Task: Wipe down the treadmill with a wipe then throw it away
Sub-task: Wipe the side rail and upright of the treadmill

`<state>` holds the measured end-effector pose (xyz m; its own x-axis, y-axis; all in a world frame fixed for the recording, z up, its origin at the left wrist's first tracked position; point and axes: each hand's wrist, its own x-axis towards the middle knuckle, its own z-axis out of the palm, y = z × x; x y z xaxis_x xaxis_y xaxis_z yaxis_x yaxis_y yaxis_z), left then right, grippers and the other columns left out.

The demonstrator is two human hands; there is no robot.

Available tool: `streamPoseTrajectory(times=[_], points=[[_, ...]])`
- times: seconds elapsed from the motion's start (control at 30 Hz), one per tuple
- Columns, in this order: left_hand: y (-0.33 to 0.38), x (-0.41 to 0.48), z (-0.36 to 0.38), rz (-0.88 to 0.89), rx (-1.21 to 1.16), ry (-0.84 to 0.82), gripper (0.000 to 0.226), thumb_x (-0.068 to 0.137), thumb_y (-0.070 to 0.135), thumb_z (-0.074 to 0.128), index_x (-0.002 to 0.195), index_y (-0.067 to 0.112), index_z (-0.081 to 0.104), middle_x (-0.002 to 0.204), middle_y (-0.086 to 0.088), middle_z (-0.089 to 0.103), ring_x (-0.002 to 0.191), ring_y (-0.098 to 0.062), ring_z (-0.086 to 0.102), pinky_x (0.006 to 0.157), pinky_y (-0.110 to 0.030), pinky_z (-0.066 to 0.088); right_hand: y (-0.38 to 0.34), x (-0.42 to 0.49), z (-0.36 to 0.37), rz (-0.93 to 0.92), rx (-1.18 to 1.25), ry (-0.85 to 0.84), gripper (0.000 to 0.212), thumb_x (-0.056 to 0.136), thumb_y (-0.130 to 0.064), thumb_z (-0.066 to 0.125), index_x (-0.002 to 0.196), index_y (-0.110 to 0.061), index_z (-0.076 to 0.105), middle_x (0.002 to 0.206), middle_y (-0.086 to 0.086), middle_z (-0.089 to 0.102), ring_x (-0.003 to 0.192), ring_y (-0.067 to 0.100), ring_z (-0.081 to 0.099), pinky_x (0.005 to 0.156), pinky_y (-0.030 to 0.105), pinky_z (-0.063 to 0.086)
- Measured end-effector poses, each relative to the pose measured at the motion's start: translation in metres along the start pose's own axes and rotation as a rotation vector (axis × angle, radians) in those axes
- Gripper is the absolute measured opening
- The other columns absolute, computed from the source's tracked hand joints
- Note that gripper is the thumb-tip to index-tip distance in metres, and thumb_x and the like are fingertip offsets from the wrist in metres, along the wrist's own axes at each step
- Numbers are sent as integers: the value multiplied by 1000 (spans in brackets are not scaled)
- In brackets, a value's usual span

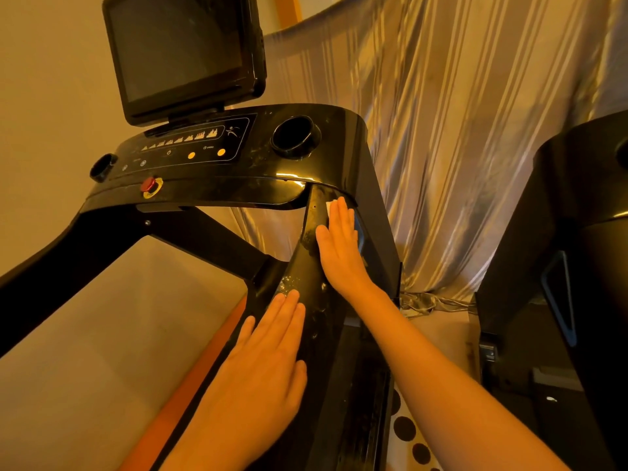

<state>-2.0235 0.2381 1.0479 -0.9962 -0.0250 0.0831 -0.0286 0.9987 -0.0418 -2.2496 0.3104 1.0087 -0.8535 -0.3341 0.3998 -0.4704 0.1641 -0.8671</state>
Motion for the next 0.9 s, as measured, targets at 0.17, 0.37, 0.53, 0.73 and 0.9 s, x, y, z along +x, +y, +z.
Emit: streamPoseTrajectory(times=[0.17,0.37,0.53,0.73,0.9], points=[[4,1,-5,-16,43,-63,68,99,53,13,147,36,-32,139,23,-51,127,5,-47,97,-19,-32,0,32,-5,29,-132,43,58,113,-35,24,164,-22,-1,172,-2,-10,156,21,-17,122,46,-12],[-3,2,5,7,36,51,74,92,56,13,158,34,-12,157,17,-33,142,-1,-31,113,-29,-17,5,0,7,56,-24,65,57,113,-28,24,163,-22,-3,172,-2,-12,156,19,-18,117,37,-15],[0,1,1,10,17,8,74,89,55,8,154,36,-21,154,20,-39,137,5,-39,105,-22,-26,-6,27,-7,171,93,66,56,114,-26,22,164,-20,-1,172,0,-10,157,23,-16,124,49,-7],[2,0,1,-4,62,-25,73,87,56,1,151,36,-27,149,20,-45,134,5,-43,103,-21,-28,2,-13,7,164,169,69,57,114,-26,26,163,-20,-1,172,0,-10,157,21,-15,126,46,-6],[6,1,-5,-15,73,-54,78,78,60,-7,150,36,-28,150,19,-45,133,6,-43,102,-21,-30,2,5,-5,184,109,71,57,113,-35,21,165,-17,6,173,1,-4,158,17,-7,127,46,-4]])
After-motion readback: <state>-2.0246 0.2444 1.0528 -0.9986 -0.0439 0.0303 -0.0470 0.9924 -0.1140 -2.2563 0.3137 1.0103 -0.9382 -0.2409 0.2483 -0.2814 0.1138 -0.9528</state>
